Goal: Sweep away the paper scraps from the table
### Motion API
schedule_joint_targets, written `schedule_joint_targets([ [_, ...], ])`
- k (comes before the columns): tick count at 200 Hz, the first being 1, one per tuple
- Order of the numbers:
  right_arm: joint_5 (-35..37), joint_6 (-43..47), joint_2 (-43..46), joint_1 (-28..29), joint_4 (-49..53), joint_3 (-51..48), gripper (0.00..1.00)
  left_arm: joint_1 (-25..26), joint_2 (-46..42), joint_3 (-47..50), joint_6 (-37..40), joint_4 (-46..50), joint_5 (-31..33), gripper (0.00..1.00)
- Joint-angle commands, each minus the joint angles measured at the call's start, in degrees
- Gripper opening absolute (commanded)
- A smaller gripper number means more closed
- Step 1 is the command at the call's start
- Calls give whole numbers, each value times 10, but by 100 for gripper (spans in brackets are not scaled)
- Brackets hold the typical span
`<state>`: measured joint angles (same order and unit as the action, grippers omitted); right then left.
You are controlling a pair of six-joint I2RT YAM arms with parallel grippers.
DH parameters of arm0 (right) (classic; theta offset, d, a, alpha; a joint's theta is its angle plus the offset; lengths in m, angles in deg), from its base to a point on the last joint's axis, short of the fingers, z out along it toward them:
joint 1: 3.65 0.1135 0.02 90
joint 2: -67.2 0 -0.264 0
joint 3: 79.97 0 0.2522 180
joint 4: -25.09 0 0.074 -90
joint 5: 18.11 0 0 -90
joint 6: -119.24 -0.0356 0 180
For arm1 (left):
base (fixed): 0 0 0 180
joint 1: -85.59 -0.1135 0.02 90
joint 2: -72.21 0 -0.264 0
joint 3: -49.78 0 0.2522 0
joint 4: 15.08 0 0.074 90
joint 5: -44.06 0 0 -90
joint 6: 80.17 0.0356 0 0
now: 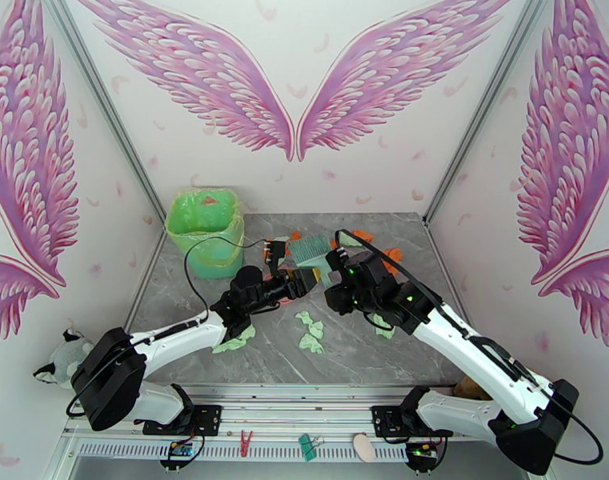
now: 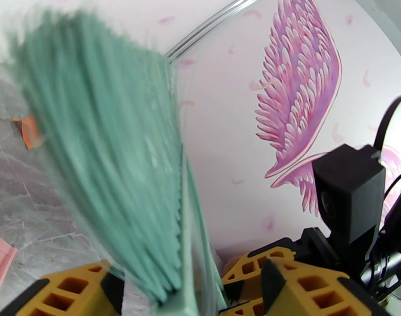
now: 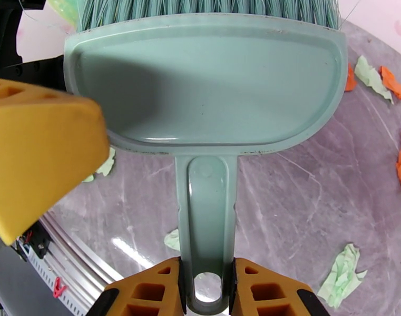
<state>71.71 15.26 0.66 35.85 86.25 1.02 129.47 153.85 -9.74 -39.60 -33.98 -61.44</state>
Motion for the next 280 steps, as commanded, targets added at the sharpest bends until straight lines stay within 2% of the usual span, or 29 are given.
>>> schedule_joint_targets([
  [1,14,-9,8,8,2,13,26,-3,-3,-21,5,12,2,60],
  [133,25,-12,11,20,0,1,26,-9,-3,-14,10,15,-5,22],
  [155,25,-17,15,20,-6,-6,31,-10,-4,-12,11,13,-7,14],
  [177,18,-29,26,20,-23,-21,45,-13,-10,-8,11,14,-8,0],
  [201,19,-53,51,20,-51,-44,59,-21,-24,1,9,11,-7,0],
  [232,3,-90,117,17,-125,-97,70,-40,-47,30,-9,-22,-18,0],
  [260,-56,-142,205,2,-261,-183,72,-58,-71,57,-30,-73,-45,0],
  [280,-114,-183,239,-5,-364,-237,72,-71,-81,77,-58,-150,-76,0],
])
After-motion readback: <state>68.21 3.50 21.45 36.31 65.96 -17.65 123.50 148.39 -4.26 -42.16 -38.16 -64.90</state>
